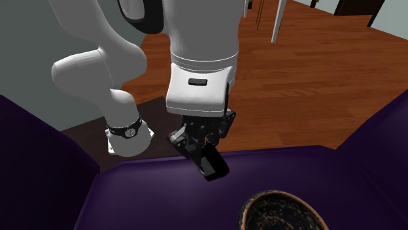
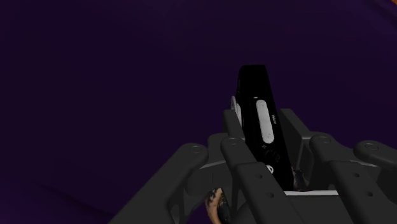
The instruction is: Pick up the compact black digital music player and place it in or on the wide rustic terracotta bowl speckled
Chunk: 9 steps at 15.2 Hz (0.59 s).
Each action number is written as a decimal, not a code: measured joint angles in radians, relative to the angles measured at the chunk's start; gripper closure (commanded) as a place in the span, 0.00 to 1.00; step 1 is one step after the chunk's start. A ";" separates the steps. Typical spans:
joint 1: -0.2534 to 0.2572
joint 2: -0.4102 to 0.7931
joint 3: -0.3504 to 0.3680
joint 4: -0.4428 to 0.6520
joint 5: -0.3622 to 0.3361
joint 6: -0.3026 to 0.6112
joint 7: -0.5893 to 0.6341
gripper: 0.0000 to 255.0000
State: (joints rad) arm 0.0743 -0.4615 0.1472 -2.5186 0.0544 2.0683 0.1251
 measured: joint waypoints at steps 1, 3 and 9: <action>0.001 -0.006 0.000 0.007 0.001 -0.013 0.001 1.00; 0.000 -0.011 -0.002 0.029 0.000 -0.040 0.000 1.00; -0.005 0.063 0.005 0.153 -0.010 -0.090 0.011 1.00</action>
State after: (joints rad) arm 0.0689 -0.3988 0.1521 -2.3656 0.0444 1.9786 0.1363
